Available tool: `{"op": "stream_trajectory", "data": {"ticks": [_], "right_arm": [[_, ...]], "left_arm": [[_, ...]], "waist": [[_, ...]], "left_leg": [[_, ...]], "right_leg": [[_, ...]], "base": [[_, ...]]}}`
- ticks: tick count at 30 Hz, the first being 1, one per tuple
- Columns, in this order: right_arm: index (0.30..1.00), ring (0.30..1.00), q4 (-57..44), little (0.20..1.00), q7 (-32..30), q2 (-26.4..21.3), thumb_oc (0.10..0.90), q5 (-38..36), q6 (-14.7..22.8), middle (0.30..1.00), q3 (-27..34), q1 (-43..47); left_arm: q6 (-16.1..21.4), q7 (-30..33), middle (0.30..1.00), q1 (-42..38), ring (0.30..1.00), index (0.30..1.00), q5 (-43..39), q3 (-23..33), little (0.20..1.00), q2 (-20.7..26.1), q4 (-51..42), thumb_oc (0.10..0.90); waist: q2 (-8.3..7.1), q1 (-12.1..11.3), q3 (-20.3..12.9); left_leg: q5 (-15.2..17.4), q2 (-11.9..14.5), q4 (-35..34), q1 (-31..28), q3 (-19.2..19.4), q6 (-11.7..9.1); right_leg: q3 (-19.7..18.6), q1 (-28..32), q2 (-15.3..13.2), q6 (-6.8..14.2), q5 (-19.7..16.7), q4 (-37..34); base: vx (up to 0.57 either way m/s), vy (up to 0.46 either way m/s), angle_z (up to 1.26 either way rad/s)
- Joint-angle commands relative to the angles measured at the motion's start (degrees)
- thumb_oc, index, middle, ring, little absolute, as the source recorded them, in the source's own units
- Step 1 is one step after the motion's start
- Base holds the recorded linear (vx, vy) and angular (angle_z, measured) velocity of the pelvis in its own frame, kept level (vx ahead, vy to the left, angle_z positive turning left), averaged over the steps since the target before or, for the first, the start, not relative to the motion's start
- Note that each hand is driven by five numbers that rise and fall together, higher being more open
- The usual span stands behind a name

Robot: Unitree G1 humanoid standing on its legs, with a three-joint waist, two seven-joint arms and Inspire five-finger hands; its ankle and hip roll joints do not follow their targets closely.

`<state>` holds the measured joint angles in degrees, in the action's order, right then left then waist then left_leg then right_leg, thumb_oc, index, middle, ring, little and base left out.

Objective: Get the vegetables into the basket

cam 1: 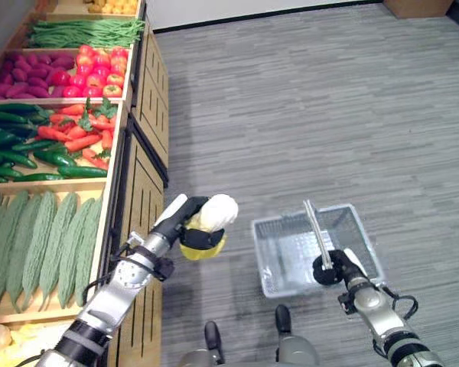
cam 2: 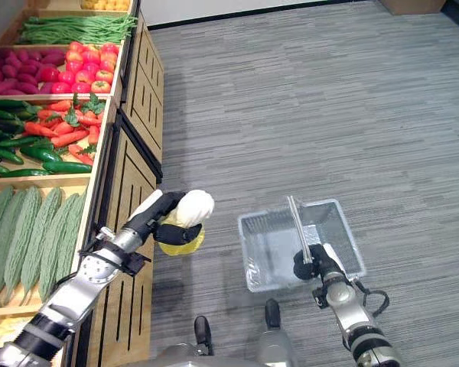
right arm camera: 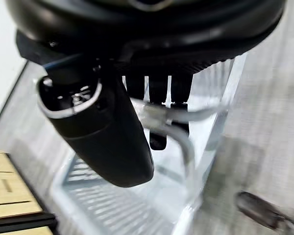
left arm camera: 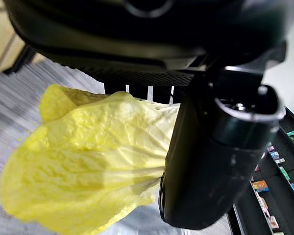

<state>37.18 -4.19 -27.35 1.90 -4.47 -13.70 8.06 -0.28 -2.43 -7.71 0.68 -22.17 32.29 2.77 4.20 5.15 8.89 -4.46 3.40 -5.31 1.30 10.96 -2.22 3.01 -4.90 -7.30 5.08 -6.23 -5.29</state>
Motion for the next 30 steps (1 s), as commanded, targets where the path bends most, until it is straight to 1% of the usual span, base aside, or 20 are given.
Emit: {"op": "stream_trajectory", "data": {"ticks": [1, 2, 3, 4, 6, 8, 9, 10, 12, 16, 18, 19, 20, 23, 24, 25, 26, 28, 29, 30], "right_arm": [[0.300, 0.300, -7.10, 0.300, -1.92, -2.27, 0.400, 1.57, 3.63, 0.300, 0.25, 7.64], [0.300, 0.300, -8.27, 0.300, -2.07, -2.11, 0.400, 1.40, 3.78, 0.300, 0.11, 7.88], [0.300, 0.300, -9.48, 0.300, -1.90, -1.97, 0.400, 1.43, 3.63, 0.300, -0.28, 8.28], [0.300, 0.300, -12.66, 0.300, -2.03, -1.85, 0.400, 0.99, 4.07, 0.300, -1.00, 8.78], [0.300, 0.300, -15.95, 0.300, -1.33, -1.77, 0.400, 1.05, 4.23, 0.300, -2.10, 8.96], [0.300, 0.300, -17.26, 0.300, -1.12, -1.80, 0.400, 1.13, 4.41, 0.300, -2.62, 8.77], [0.300, 0.300, -19.95, 0.300, -0.23, -1.96, 0.400, 1.67, 4.67, 0.300, -4.02, 8.76], [0.300, 0.300, -21.63, 0.300, 0.40, -1.91, 0.400, 1.74, 4.73, 0.300, -4.71, 8.50], [0.300, 0.300, -24.20, 0.300, 1.47, -2.05, 0.400, 2.84, 4.76, 0.300, -6.91, 8.53], [0.300, 0.300, -27.07, 0.300, 1.42, -2.27, 0.400, 5.46, 5.37, 0.300, -9.69, 10.14], [0.300, 0.300, -28.82, 0.300, 1.17, -1.85, 0.400, 4.50, 5.96, 0.300, -10.78, 11.01], [0.300, 0.300, -28.83, 0.300, 1.18, -1.88, 0.400, 4.50, 5.95, 0.300, -10.77, 11.01], [0.300, 0.300, -30.99, 0.300, 1.24, -1.81, 0.400, 4.18, 6.62, 0.300, -11.54, 11.43], [0.300, 0.300, -34.84, 0.300, 0.70, -2.13, 0.400, 4.13, 7.37, 0.300, -11.99, 12.07], [0.300, 0.300, -37.09, 0.300, 0.16, -2.90, 0.400, 4.42, 6.74, 0.300, -10.82, 12.72], [0.300, 0.300, -37.17, 0.300, 0.18, -2.88, 0.400, 4.42, 6.69, 0.300, -10.80, 12.66], [0.300, 0.300, -39.46, 0.300, -0.12, -3.36, 0.400, 3.41, 8.21, 0.300, -9.68, 12.46], [0.300, 0.300, -40.49, 0.300, -0.29, -3.31, 0.400, 1.98, 8.70, 0.300, -9.32, 12.32], [0.300, 0.300, -42.67, 0.300, -0.02, -3.49, 0.400, 2.00, 9.16, 0.300, -8.72, 11.81], [0.300, 0.300, -42.84, 0.300, 0.04, -3.50, 0.400, 1.99, 9.11, 0.300, -8.65, 11.65]], "left_arm": [[2.11, 2.89, 0.300, -11.88, 0.300, 0.300, 3.97, 0.21, 0.300, 0.09, 3.19, 0.400], [1.77, 3.64, 0.300, -12.93, 0.300, 0.300, 4.24, -0.42, 0.300, -0.84, 5.17, 0.400], [1.33, 4.34, 0.300, -15.46, 0.300, 0.300, 6.83, -1.84, 0.300, -1.63, 7.46, 0.400], [0.91, 5.23, 0.300, -18.43, 0.300, 0.300, 6.93, -3.89, 0.300, -3.09, 10.94, 0.400], [0.55, 5.53, 0.300, -22.34, 0.300, 0.300, 9.00, -6.47, 0.300, -4.66, 15.14, 0.400], [0.54, 6.10, 0.300, -23.35, 0.300, 0.300, 8.83, -6.97, 0.300, -5.73, 17.17, 0.400], [-0.10, 5.93, 0.300, -25.51, 0.300, 0.300, 10.62, -9.00, 0.300, -7.13, 20.69, 0.400], [-0.11, 6.26, 0.300, -26.25, 0.300, 0.300, 10.38, -9.60, 0.300, -8.61, 23.50, 0.400], [-0.88, 6.55, 0.300, -28.15, 0.300, 0.300, 12.61, -11.97, 0.300, -11.35, 28.43, 0.400], [-1.20, 6.50, 0.300, -29.30, 0.300, 0.300, 14.48, -14.43, 0.300, -15.37, 34.49, 0.400], [-1.22, 6.69, 0.300, -30.13, 0.300, 0.300, 15.79, -16.22, 0.300, -17.87, 38.36, 0.400], [-1.17, 6.71, 0.300, -30.17, 0.300, 0.300, 15.79, -16.23, 0.300, -17.92, 38.43, 0.400], [-1.35, 7.12, 0.300, -30.21, 0.300, 0.300, 16.80, -16.75, 0.300, -19.50, 41.29, 0.400], [-1.47, 7.13, 0.300, -29.67, 0.300, 0.300, 17.49, -17.30, 0.300, -21.77, 45.65, 0.400], [-1.85, 8.80, 0.300, -27.66, 0.300, 0.300, 19.15, -17.01, 0.300, -19.52, 43.72, 0.400], [-1.90, 8.78, 0.300, -27.60, 0.300, 0.300, 19.15, -17.02, 0.300, -19.47, 43.63, 0.400], [0.33, 5.68, 0.300, -23.10, 0.300, 0.300, 19.12, -16.42, 0.300, -16.80, 41.51, 0.400], [0.63, 4.79, 0.300, -21.14, 0.300, 0.300, 19.06, -16.74, 0.300, -15.32, 38.62, 0.400], [0.84, 4.27, 0.300, -19.77, 0.300, 0.300, 19.79, -16.75, 0.300, -14.38, 37.26, 0.400], [0.81, 4.22, 0.300, -19.64, 0.300, 0.300, 19.81, -16.76, 0.300, -14.30, 37.12, 0.400]], "waist": [[-1.62, 0.14, -1.24], [-1.48, 0.43, -1.29], [-1.20, 0.60, -1.25], [-0.80, 1.22, -1.22], [-0.33, 1.80, -1.10], [-0.14, 2.06, -1.03], [0.02, 2.64, -0.90], [0.16, 2.81, -0.77], [0.48, 3.38, -0.64], [1.02, 3.91, -0.27], [1.17, 4.39, 0.00], [1.19, 4.36, -0.01], [1.16, 4.79, 0.17], [1.00, 5.14, 0.27], [1.11, 4.53, 0.37], [1.09, 4.50, 0.33], [1.21, 3.68, 0.66], [1.21, 3.11, 0.81], [1.28, 2.74, 1.04], [1.26, 2.74, 0.98]], "left_leg": [[3.08, 0.61, 0.31, -2.96, 0.03, -3.66], [2.97, 0.69, 0.31, -2.95, 0.11, -3.72], [2.83, 0.77, 0.31, -2.74, 0.21, -3.82], [2.54, 0.87, 0.31, -2.36, 0.47, -3.95], [2.23, 1.11, 0.31, -1.73, 0.93, -4.16], [2.04, 1.27, 0.31, -1.46, 1.09, -4.27], [1.72, 1.39, 0.31, -0.98, 1.52, -4.41], [1.55, 1.52, 0.31, -0.63, 1.82, -4.50], [1.26, 1.76, 0.31, -0.14, 2.49, -4.68], [0.98, 1.90, 0.31, 0.17, 3.03, -4.89], [0.87, 2.01, 0.31, 0.37, 3.35, -5.00], [0.87, 2.02, 0.31, 0.38, 3.36, -5.00], [0.74, 2.12, 0.31, 0.68, 3.60, -5.13], [0.53, 2.49, 0.31, 1.25, 4.03, -5.29], [0.48, 2.58, 0.31, 1.34, 4.12, -5.28], [0.48, 2.59, 0.31, 1.34, 4.14, -5.29], [0.38, 2.57, 0.31, 1.56, 4.03, -5.28], [0.18, 2.59, 0.31, 1.91, 3.85, -5.36], [0.12, 2.55, 0.31, 2.12, 3.72, -5.35], [0.12, 2.55, 0.31, 2.12, 3.71, -5.35]], "right_leg": [[0.77, 3.03, -3.44, 5.19, 1.94, 0.94], [0.70, 2.93, -3.45, 5.17, 1.86, 0.87], [0.62, 2.75, -3.43, 5.17, 1.75, 0.79], [0.44, 2.22, -3.44, 5.16, 1.56, 0.74], [0.12, 1.37, -3.38, 5.19, 1.28, 0.72], [-0.08, 0.98, -3.36, 5.20, 1.12, 0.71], [-0.28, 0.32, -3.21, 5.19, 0.88, 0.69], [-0.55, -0.24, -3.17, 5.21, 0.66, 0.68], [-1.18, -1.13, -3.03, 5.27, 0.42, 0.55], [-1.82, -1.84, -2.97, 5.29, 0.24, 0.45], [-2.14, -2.28, -2.99, 5.32, 0.12, 0.42], [-2.15, -2.30, -2.99, 5.32, 0.12, 0.42], [-2.36, -2.78, -3.01, 5.29, -0.09, 0.40], [-2.49, -3.56, -2.89, 5.32, -0.38, 0.37], [-2.47, -3.73, -2.89, 5.26, -0.46, 0.35], [-2.50, -3.75, -2.89, 5.26, -0.46, 0.35], [-2.43, -3.82, -2.89, 5.21, -0.55, 0.32], [-2.16, -3.93, -3.01, 5.21, -0.64, 0.30], [-1.93, -3.99, -3.13, 5.22, -0.62, 0.30], [-1.92, -3.99, -3.13, 5.22, -0.62, 0.30]], "base": [[0.00, 0.000, 0.00], [0.00, 0.000, 0.00], [0.00, 0.000, 0.00], [0.00, 0.000, 0.00], [-0.02, -0.007, -0.03], [-0.03, -0.013, -0.11], [-0.03, -0.027, -0.08], [-0.05, -0.031, -0.07], [-0.03, -0.019, -0.23], [-0.02, -0.003, -0.20], [-0.01, -0.001, -0.08], [0.00, 0.000, 0.00], [-0.01, -0.002, -0.03], [-0.02, -0.016, -0.06], [-0.01, -0.010, -0.04], [-0.01, -0.021, -0.09], [-0.01, -0.020, -0.14], [-0.02, -0.021, -0.10], [0.00, 0.000, 0.00], [-0.01, -0.015, 0.05]]}}
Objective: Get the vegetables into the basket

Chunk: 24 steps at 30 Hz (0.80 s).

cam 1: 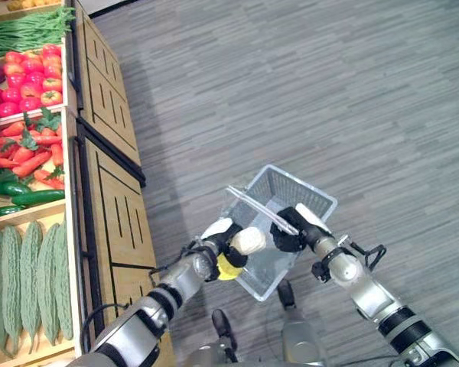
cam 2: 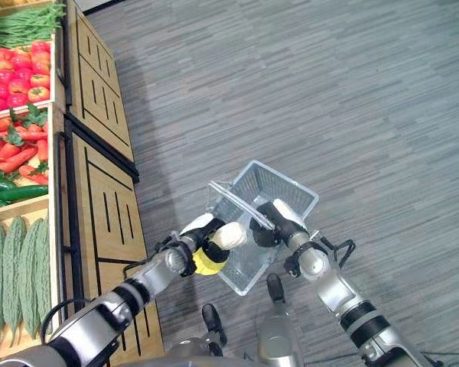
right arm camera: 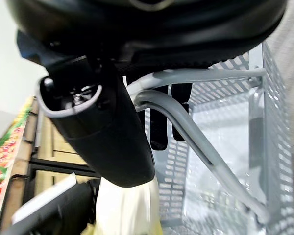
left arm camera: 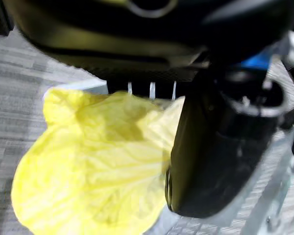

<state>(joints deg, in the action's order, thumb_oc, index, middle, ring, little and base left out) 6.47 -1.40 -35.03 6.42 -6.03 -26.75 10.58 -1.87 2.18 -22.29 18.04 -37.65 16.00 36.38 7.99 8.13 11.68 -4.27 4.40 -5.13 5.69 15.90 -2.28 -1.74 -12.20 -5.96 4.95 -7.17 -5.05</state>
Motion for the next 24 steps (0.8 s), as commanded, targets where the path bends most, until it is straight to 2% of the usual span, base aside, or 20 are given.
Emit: {"op": "stream_trajectory", "data": {"ticks": [1, 9, 10, 11, 12, 13, 14, 18, 24], "right_arm": [[0.300, 0.300, -13.59, 0.300, -2.44, 3.64, 0.400, -2.15, 11.16, 0.300, 4.58, 8.42], [0.300, 0.300, -17.32, 0.300, -1.47, 2.25, 0.400, -1.94, 11.50, 0.300, 5.04, 7.38], [0.300, 0.300, -17.31, 0.300, -1.46, 2.27, 0.400, -1.93, 11.50, 0.300, 5.02, 7.38], [0.300, 0.300, -17.49, 0.300, -1.33, 2.19, 0.400, -1.71, 11.40, 0.300, 4.90, 7.31], [0.300, 0.300, -17.48, 0.300, -1.14, 2.14, 0.400, -1.46, 11.30, 0.300, 4.73, 7.27], [0.300, 0.300, -17.58, 0.300, -0.97, 2.09, 0.400, -1.03, 11.21, 0.300, 4.57, 7.23], [0.300, 0.300, -15.82, 0.300, -0.52, 3.50, 0.400, -1.06, 11.19, 0.300, 1.74, 8.24], [0.300, 0.300, -15.62, 0.300, -0.40, 3.65, 0.400, -1.87, 11.15, 0.300, -0.39, 8.39], [0.300, 0.300, -15.05, 0.300, -0.51, 4.15, 0.400, -2.73, 10.65, 0.300, -1.88, 9.41]], "left_arm": [[2.84, -0.62, 0.300, -3.90, 0.300, 0.300, 2.61, -0.96, 0.300, 2.60, 2.47, 0.400], [3.61, -1.03, 0.300, -1.65, 0.300, 0.300, 3.29, -0.31, 0.300, 6.32, -5.05, 0.400], [3.58, -1.06, 0.360, -1.60, 0.360, 0.360, 3.29, -0.28, 0.360, 6.37, -5.15, 0.443], [3.55, -1.14, 0.629, -1.39, 0.629, 0.629, 3.45, -0.27, 0.629, 6.56, -5.66, 0.635], [3.64, -1.20, 1.000, -1.00, 1.000, 1.000, 3.63, -0.21, 1.000, 6.89, -6.40, 0.900], [3.62, -1.43, 1.000, -0.66, 1.000, 1.000, 3.78, -0.09, 1.000, 7.21, -7.08, 0.900], [1.90, -2.37, 1.000, -5.44, 1.000, 1.000, 2.88, -3.50, 1.000, -0.50, 0.46, 0.900], [0.40, 2.22, 1.000, -11.69, 1.000, 1.000, 4.08, -2.81, 1.000, -4.51, 7.10, 0.900], [0.04, 3.43, 1.000, -14.03, 1.000, 1.000, 3.64, -3.19, 1.000, -7.09, 11.18, 0.900]], "waist": [[-2.54, -0.55, -1.76], [-2.01, -1.17, -1.19], [-2.03, -1.16, -1.20], [-1.97, -1.20, -1.16], [-1.81, -1.37, -1.10], [-1.71, -1.38, -1.11], [-2.18, 0.06, -1.29], [-2.32, 1.28, -1.14], [-2.28, 1.82, -1.14]], "left_leg": [[-0.13, 1.53, 0.13, -2.13, -1.44, -5.33], [-0.25, 1.26, 0.13, -1.67, -1.85, -5.43], [-0.25, 1.26, 0.13, -1.67, -1.85, -5.43], [-0.26, 1.23, 0.13, -1.64, -1.89, -5.42], [-0.23, 1.21, 0.13, -1.61, -1.90, -5.41], [-0.21, 1.17, 0.13, -1.63, -1.90, -5.41], [0.29, 1.09, 0.13, -1.95, -1.82, -5.48], [-0.08, 1.18, 0.13, -1.66, -1.18, -5.47], [-0.18, 1.28, 0.13, -1.42, -0.91, -5.56]], "right_leg": [[2.97, 3.35, -4.57, 5.35, 0.35, 0.06], [3.56, 3.10, -4.88, 5.36, 0.27, 0.06], [3.56, 3.09, -4.88, 5.36, 0.26, 0.06], [3.65, 3.09, -4.92, 5.37, 0.24, 0.07], [3.75, 3.13, -5.02, 5.39, 0.27, 0.07], [3.79, 3.18, -5.06, 5.40, 0.30, 0.07], [3.59, 3.41, -5.06, 5.47, 0.74, 0.16], [2.94, 2.76, -4.93, 5.42, 0.28, 0.10], [2.74, 2.21, -5.02, 5.38, 0.15, 0.18]], "base": [[0.00, 0.000, 0.00], [0.00, -0.001, 0.04], [0.00, 0.000, 0.00], [0.00, 0.000, 0.00], [0.00, 0.000, 0.00], [0.04, 0.025, 0.00], [0.00, 0.000, 0.00], [-0.01, 0.006, 0.04], [0.01, 0.002, -0.07]]}}
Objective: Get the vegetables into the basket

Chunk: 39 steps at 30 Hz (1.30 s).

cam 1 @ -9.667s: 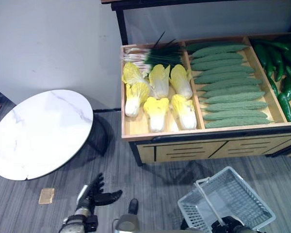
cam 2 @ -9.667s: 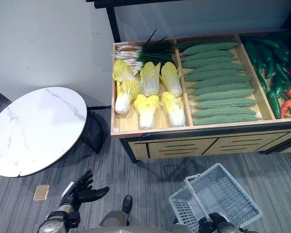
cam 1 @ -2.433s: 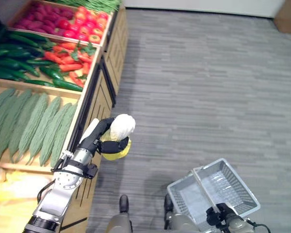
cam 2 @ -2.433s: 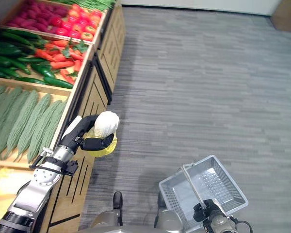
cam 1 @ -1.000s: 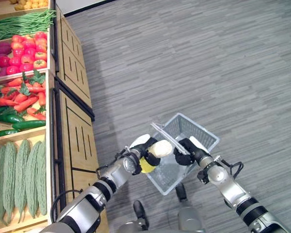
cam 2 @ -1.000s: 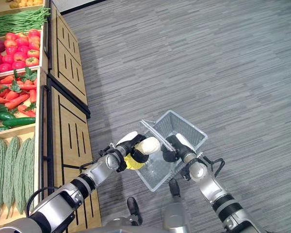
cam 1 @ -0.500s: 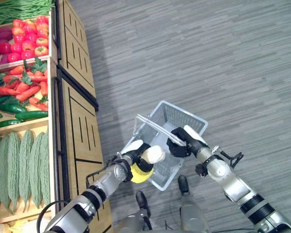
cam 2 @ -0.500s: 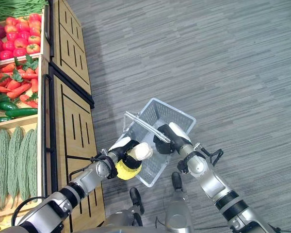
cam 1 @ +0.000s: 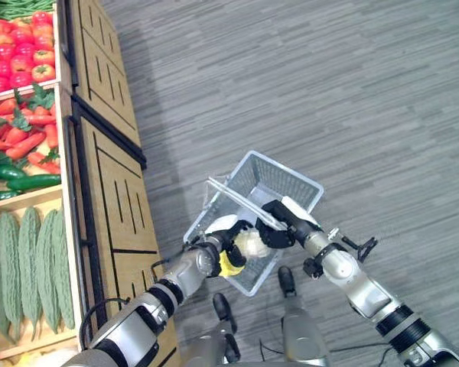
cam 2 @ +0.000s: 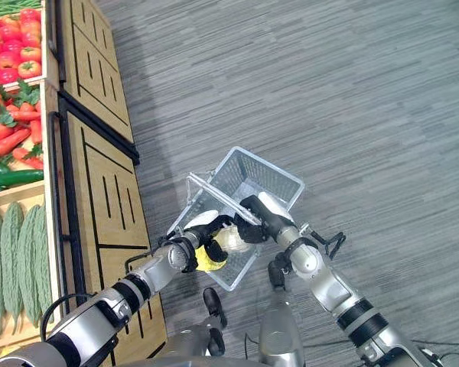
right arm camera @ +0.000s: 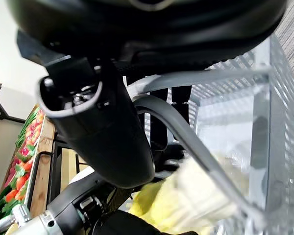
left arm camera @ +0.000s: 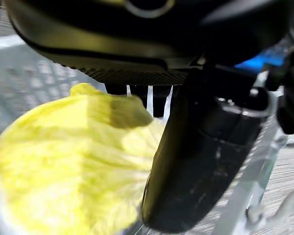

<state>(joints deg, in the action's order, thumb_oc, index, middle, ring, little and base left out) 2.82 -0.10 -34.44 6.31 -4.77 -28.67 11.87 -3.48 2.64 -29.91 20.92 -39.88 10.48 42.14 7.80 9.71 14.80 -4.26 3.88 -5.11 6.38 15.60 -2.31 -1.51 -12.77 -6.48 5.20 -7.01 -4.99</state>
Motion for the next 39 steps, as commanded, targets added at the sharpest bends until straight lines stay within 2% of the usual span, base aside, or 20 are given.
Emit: {"op": "stream_trajectory", "data": {"ticks": [1, 9, 15, 20, 23, 24, 27, 32, 36, 38, 39], "right_arm": [[0.300, 0.300, -11.21, 0.300, -1.86, 3.66, 0.400, -3.07, 9.36, 0.300, -0.28, 8.38], [0.300, 0.300, -6.30, 0.300, -2.52, 3.91, 0.400, -1.60, 8.20, 0.300, -1.62, 8.10], [0.300, 0.300, 0.16, 0.300, -4.23, 2.35, 0.400, 2.28, 6.61, 0.300, 1.39, 4.01], [0.300, 0.300, 6.20, 0.300, -4.28, 0.86, 0.400, 3.45, 5.96, 0.300, 5.13, 0.31], [0.300, 0.300, 10.96, 0.300, -4.19, -1.28, 0.400, 4.58, 6.25, 0.300, 7.70, -1.31], [0.300, 0.300, 11.07, 0.300, -4.22, -1.22, 0.400, 4.58, 6.36, 0.300, 7.66, -1.35], [0.300, 0.300, 17.10, 0.300, -3.86, -2.74, 0.400, 6.43, 6.10, 0.300, 10.49, -4.26], [0.300, 0.300, 24.53, 0.300, -3.66, -2.39, 0.400, 8.62, 5.09, 0.300, 12.13, -7.14], [0.300, 0.300, 33.39, 0.300, -4.03, -1.19, 0.400, 12.92, 3.97, 0.300, 12.04, -9.14], [0.300, 0.300, 42.45, 0.300, -4.71, 2.53, 0.400, 11.79, 3.61, 0.300, 11.69, -10.05], [0.300, 0.300, 42.73, 0.300, -4.84, 2.63, 0.400, 11.74, 3.74, 0.300, 11.54, -9.90]], "left_arm": [[1.59, 3.23, 1.000, -6.97, 1.000, 1.000, 0.87, -1.54, 1.000, -2.05, 6.02, 0.900], [1.76, 3.12, 1.000, -7.85, 1.000, 1.000, 0.55, -2.59, 1.000, -2.77, 5.84, 0.900], [2.63, 0.27, 1.000, -6.16, 1.000, 1.000, 0.47, -3.51, 1.000, -1.05, 2.01, 0.900], [3.57, -2.81, 1.000, -2.37, 1.000, 1.000, -0.81, -3.09, 1.000, 2.72, -2.17, 0.900], [4.48, -5.23, 1.000, 2.11, 1.000, 1.000, -2.18, -1.59, 1.000, 7.41, -4.66, 0.900], [4.43, -5.32, 1.000, 2.28, 1.000, 1.000, -2.22, -1.60, 1.000, 7.57, -4.89, 0.900], [5.12, -8.05, 1.000, 7.83, 1.000, 1.000, -5.38, 1.51, 1.000, 13.87, -8.82, 0.900], [4.39, -9.21, 1.000, 13.44, 1.000, 1.000, -7.16, 5.20, 1.000, 18.08, -10.60, 0.900], [3.42, -6.73, 1.000, 18.98, 1.000, 1.000, -8.45, 10.94, 1.000, 16.97, -5.72, 0.900], [3.06, -1.73, 1.000, 21.34, 1.000, 1.000, -7.63, 15.32, 1.000, 14.17, 1.66, 0.900], [3.20, -1.55, 1.000, 21.31, 1.000, 1.000, -7.56, 15.31, 1.000, 14.10, 1.90, 0.900]], "waist": [[-2.06, 0.43, -4.21], [-1.80, 0.45, -3.99], [-1.49, 0.26, -4.56], [-1.68, -0.81, -5.85], [-2.14, -2.19, -6.93], [-2.19, -2.15, -6.94], [-3.06, -3.59, -8.09], [-4.32, -4.61, -9.05], [-5.82, -5.61, -9.77], [-7.02, -6.19, -10.11], [-7.06, -6.12, -10.08]], "left_leg": [[-0.23, 1.84, 0.11, -1.97, -0.58, -5.57], [-0.27, 1.97, 0.11, -1.97, -0.46, -5.62], [-0.01, 2.27, 0.11, -3.16, -0.69, -5.64], [0.12, 2.83, 0.11, -4.84, -1.34, -5.78], [-0.05, 3.24, 0.11, -6.01, -2.09, -5.92], [-0.04, 3.26, 0.11, -6.09, -2.13, -5.93], [-0.06, 3.69, 0.11, -7.39, -3.07, -5.85], [0.20, 3.90, 0.11, -8.70, -3.77, -5.66], [0.61, 3.94, 0.11, -9.63, -4.35, -5.36], [0.96, 3.87, 0.13, -10.24, -4.85, -5.05], [0.98, 3.85, 0.13, -10.29, -4.87, -5.05]], "right_leg": [[2.49, 2.62, -4.53, 5.15, -0.06, 0.13], [2.42, 2.57, -4.47, 5.04, -0.03, 0.15], [2.81, 4.01, -4.04, 4.86, 0.71, 0.14], [3.61, 6.18, -3.36, 4.61, 1.70, 0.07], [4.56, 8.20, -2.76, 4.33, 2.55, 0.09], [4.61, 8.31, -2.75, 4.31, 2.58, 0.08], [5.78, 10.44, -2.04, 3.93, 3.27, 0.22], [6.75, 12.31, -1.31, 3.76, 3.80, 0.37], [7.55, 13.60, -0.99, 3.57, 4.18, 0.54], [8.13, 14.52, -0.88, 3.52, 4.40, 0.71], [8.15, 14.59, -0.90, 3.53, 4.43, 0.70]], "base": [[0.00, 0.000, 0.00], [0.00, 0.000, 0.00], [0.01, -0.017, 0.00], [0.04, -0.051, 0.02], [0.03, -0.062, 0.08], [0.01, -0.038, 0.17], [0.03, -0.069, 0.13], [0.02, -0.021, 0.13], [0.01, 0.006, 0.15], [0.01, 0.018, 0.08], [0.00, 0.025, 0.09]]}}
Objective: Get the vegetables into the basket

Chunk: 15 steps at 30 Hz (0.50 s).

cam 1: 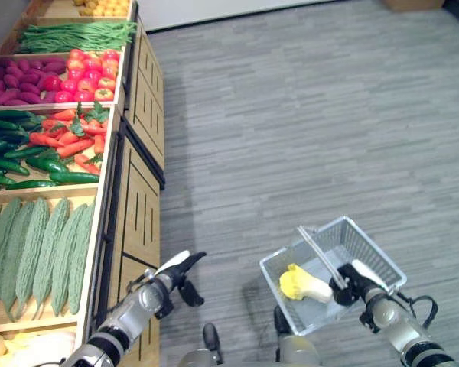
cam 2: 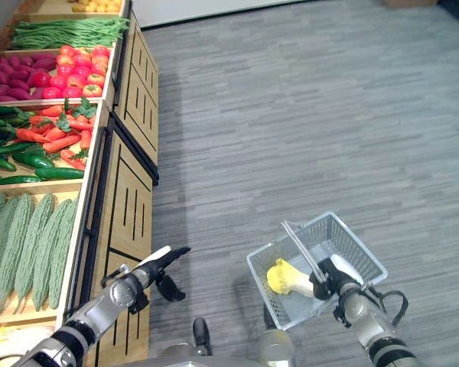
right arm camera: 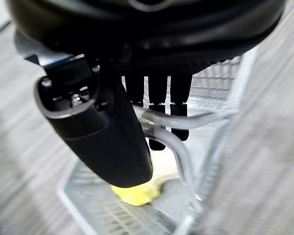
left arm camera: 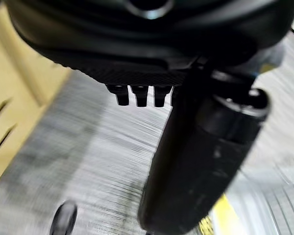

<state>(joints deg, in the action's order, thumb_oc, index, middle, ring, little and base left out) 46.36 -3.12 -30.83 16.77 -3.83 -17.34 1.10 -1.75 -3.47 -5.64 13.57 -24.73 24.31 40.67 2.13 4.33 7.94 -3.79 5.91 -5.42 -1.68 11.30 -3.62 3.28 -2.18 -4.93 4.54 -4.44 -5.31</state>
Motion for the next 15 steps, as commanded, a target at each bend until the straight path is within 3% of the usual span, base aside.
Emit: {"op": "stream_trajectory", "data": {"ticks": [1, 3, 5, 8, 12, 15], "right_arm": [[0.300, 0.300, 1.78, 0.300, -2.18, 0.67, 0.400, -0.37, 2.71, 0.300, 0.75, 0.45], [0.300, 0.300, 6.86, 0.300, -3.46, 4.08, 0.400, -2.64, 3.20, 0.300, 0.74, -0.07], [0.300, 0.300, 11.05, 0.300, -4.75, 6.90, 0.400, -4.47, 3.84, 0.300, 0.37, 0.06], [0.300, 0.300, 18.06, 0.300, -4.58, 10.28, 0.400, -9.41, 3.49, 0.300, 1.95, -0.61], [0.300, 0.300, 22.27, 0.300, -4.15, 12.34, 0.400, -13.66, 3.39, 0.300, 4.17, -0.76], [0.300, 0.300, 24.09, 0.300, -3.80, 13.49, 0.400, -15.66, 3.20, 0.300, 5.61, -1.20]], "left_arm": [[1.24, 6.44, 1.000, -2.52, 1.000, 1.000, 0.74, 1.31, 1.000, -0.67, 6.10, 0.900], [1.33, 12.55, 1.000, -2.26, 1.000, 1.000, 1.82, 4.23, 1.000, -2.14, 9.88, 0.900], [0.38, 15.61, 1.000, -1.79, 1.000, 1.000, 5.87, 3.50, 1.000, -3.46, 15.27, 0.900], [-0.99, 15.89, 1.000, -0.12, 1.000, 1.000, 5.36, 5.91, 1.000, -5.65, 25.42, 0.900], [-1.22, 15.28, 1.000, 1.62, 1.000, 1.000, 2.43, 8.94, 1.000, -7.47, 30.39, 0.900], [-1.52, 14.58, 1.000, 3.28, 1.000, 1.000, -6.38, 14.91, 1.000, -9.30, 33.98, 0.900]], "waist": [[-1.72, -0.81, -3.29], [-2.52, -1.21, -3.24], [-3.08, -1.16, -3.03], [-3.52, -0.96, -2.74], [-3.46, -0.90, -2.85], [-3.40, -1.10, -2.99]], "left_leg": [[0.62, 1.78, 0.42, -2.34, -0.61, -3.68], [0.89, 1.61, 0.42, -2.55, -0.64, -3.49], [1.17, 1.42, 0.42, -2.77, -0.58, -3.32], [1.90, 0.63, 0.42, -3.20, -0.01, -2.76], [2.39, -0.16, 0.42, -3.38, 0.09, -2.23], [2.48, -0.62, 0.42, -3.25, -0.08, -2.01]], "right_leg": [[3.43, 4.18, -2.45, 4.22, 1.87, 1.04], [3.72, 4.47, -2.55, 4.31, 1.89, 1.07], [3.77, 4.66, -2.74, 4.45, 1.86, 1.13], [3.15, 4.63, -3.35, 4.79, 1.43, 1.42], [2.71, 4.26, -3.86, 4.98, 1.38, 2.00], [2.84, 4.42, -4.51, 5.24, 1.17, 1.90]], "base": [[0.00, 0.019, 0.08], [-0.01, 0.026, 0.05], [-0.03, 0.061, 0.03], [-0.03, 0.095, 0.01], [0.00, 0.075, -0.06], [0.00, 0.071, -0.02]]}}
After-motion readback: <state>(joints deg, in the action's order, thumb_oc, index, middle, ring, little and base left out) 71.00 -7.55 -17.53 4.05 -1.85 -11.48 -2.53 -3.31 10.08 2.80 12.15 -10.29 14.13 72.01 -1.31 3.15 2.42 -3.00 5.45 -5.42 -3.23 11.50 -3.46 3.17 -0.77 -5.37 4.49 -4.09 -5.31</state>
